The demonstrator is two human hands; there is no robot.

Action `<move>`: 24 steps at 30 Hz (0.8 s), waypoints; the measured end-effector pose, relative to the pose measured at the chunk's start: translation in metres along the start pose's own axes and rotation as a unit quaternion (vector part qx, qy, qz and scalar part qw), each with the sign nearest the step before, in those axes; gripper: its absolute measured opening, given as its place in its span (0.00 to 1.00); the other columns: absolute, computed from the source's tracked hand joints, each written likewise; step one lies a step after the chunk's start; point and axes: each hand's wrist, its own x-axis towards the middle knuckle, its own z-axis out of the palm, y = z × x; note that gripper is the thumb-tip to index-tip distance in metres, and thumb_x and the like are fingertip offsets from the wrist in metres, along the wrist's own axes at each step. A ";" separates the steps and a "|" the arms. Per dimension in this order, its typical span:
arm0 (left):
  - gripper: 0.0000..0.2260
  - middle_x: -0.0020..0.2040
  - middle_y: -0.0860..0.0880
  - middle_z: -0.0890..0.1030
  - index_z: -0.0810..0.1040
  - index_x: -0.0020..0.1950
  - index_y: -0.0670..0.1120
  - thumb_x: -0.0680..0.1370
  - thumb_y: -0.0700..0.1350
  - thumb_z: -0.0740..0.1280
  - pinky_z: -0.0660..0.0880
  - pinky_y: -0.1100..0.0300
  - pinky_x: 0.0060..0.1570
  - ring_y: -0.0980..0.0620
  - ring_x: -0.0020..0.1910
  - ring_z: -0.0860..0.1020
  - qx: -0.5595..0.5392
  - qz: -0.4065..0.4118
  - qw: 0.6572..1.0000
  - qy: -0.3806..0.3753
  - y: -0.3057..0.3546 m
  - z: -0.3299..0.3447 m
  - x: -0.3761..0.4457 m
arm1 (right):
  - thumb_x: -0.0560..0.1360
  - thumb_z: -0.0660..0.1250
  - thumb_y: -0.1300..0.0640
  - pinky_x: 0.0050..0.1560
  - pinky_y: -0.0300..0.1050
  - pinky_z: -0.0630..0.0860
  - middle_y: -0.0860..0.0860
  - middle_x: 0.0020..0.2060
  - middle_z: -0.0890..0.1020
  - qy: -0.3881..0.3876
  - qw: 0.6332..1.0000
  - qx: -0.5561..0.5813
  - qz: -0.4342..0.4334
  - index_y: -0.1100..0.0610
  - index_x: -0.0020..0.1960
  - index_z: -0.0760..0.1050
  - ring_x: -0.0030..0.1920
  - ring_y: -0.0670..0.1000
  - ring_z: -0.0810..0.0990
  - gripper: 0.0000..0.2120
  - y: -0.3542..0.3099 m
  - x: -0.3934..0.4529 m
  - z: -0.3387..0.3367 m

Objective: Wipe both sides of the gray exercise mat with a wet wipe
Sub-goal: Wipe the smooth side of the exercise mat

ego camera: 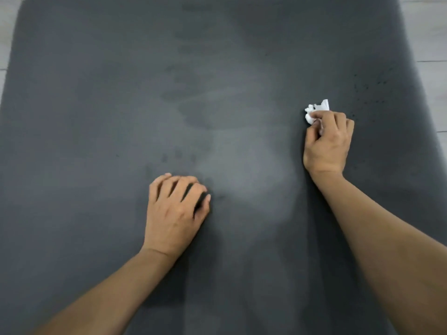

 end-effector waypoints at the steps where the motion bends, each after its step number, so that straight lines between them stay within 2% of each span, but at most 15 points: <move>1: 0.09 0.59 0.47 0.82 0.83 0.54 0.46 0.82 0.49 0.66 0.72 0.45 0.63 0.40 0.57 0.80 0.001 0.027 1.000 -0.007 0.000 -0.006 -0.010 | 0.76 0.59 0.62 0.52 0.40 0.67 0.53 0.50 0.78 -0.001 1.000 -0.001 -0.002 0.55 0.53 0.78 0.51 0.58 0.71 0.11 -0.002 0.000 0.001; 3: 0.17 0.72 0.46 0.77 0.80 0.67 0.47 0.82 0.51 0.64 0.70 0.44 0.67 0.40 0.69 0.75 0.013 0.038 0.997 -0.068 -0.005 -0.017 -0.043 | 0.76 0.59 0.62 0.53 0.41 0.67 0.54 0.51 0.77 -0.005 1.000 0.002 -0.004 0.55 0.53 0.77 0.51 0.58 0.71 0.11 -0.003 0.002 0.000; 5: 0.27 0.81 0.46 0.64 0.68 0.79 0.51 0.81 0.57 0.61 0.62 0.41 0.75 0.42 0.79 0.63 0.030 -0.014 0.991 -0.131 -0.011 -0.024 -0.078 | 0.76 0.59 0.61 0.53 0.41 0.67 0.54 0.51 0.77 -0.004 1.000 -0.001 -0.004 0.55 0.53 0.77 0.51 0.58 0.71 0.11 -0.001 0.003 -0.001; 7: 0.30 0.83 0.46 0.58 0.63 0.81 0.53 0.80 0.58 0.58 0.57 0.39 0.77 0.41 0.81 0.58 0.038 -0.050 0.988 -0.139 -0.013 -0.023 -0.094 | 0.76 0.59 0.61 0.53 0.41 0.67 0.55 0.51 0.78 0.003 1.000 -0.007 -0.013 0.56 0.53 0.78 0.51 0.59 0.72 0.11 0.002 0.002 -0.001; 11: 0.30 0.83 0.45 0.58 0.63 0.81 0.52 0.78 0.57 0.59 0.58 0.37 0.77 0.41 0.81 0.57 0.031 -0.053 0.989 -0.136 -0.013 -0.016 -0.093 | 0.76 0.59 0.61 0.51 0.44 0.70 0.54 0.48 0.79 -0.007 1.000 -0.016 -0.023 0.55 0.54 0.79 0.50 0.58 0.73 0.12 -0.001 0.002 -0.001; 15: 0.31 0.83 0.46 0.58 0.63 0.81 0.53 0.78 0.57 0.59 0.58 0.37 0.77 0.41 0.81 0.57 0.029 -0.053 0.990 -0.130 -0.015 -0.016 -0.094 | 0.74 0.61 0.62 0.49 0.48 0.71 0.55 0.47 0.81 -0.002 0.999 -0.035 0.017 0.56 0.53 0.81 0.47 0.59 0.75 0.13 -0.035 -0.005 0.002; 18: 0.31 0.83 0.46 0.58 0.62 0.81 0.53 0.78 0.57 0.58 0.58 0.37 0.77 0.41 0.82 0.57 0.029 -0.055 0.989 -0.134 -0.016 -0.015 -0.093 | 0.69 0.64 0.63 0.48 0.46 0.72 0.54 0.48 0.84 -0.048 0.994 0.028 -0.089 0.56 0.49 0.83 0.44 0.59 0.78 0.12 -0.111 -0.028 0.038; 21: 0.31 0.83 0.45 0.59 0.62 0.81 0.53 0.78 0.57 0.58 0.58 0.37 0.77 0.41 0.81 0.57 0.031 -0.053 0.990 -0.129 -0.018 -0.015 -0.094 | 0.69 0.58 0.62 0.42 0.53 0.76 0.55 0.44 0.83 -0.129 0.969 0.074 -0.196 0.58 0.48 0.83 0.41 0.61 0.78 0.15 -0.190 -0.060 0.066; 22: 0.31 0.82 0.45 0.59 0.63 0.81 0.53 0.78 0.57 0.58 0.58 0.37 0.77 0.41 0.81 0.58 0.029 -0.050 0.990 -0.126 -0.017 -0.015 -0.094 | 0.69 0.58 0.62 0.39 0.53 0.76 0.54 0.42 0.82 -0.145 0.960 0.067 -0.231 0.57 0.48 0.83 0.39 0.60 0.77 0.16 -0.200 -0.066 0.066; 24: 0.30 0.82 0.45 0.60 0.63 0.81 0.53 0.78 0.56 0.59 0.58 0.38 0.77 0.41 0.81 0.58 0.023 -0.050 0.991 -0.121 -0.019 -0.014 -0.095 | 0.69 0.64 0.64 0.37 0.49 0.72 0.53 0.41 0.82 -0.147 0.942 0.048 -0.298 0.54 0.48 0.83 0.38 0.59 0.77 0.13 -0.185 -0.061 0.056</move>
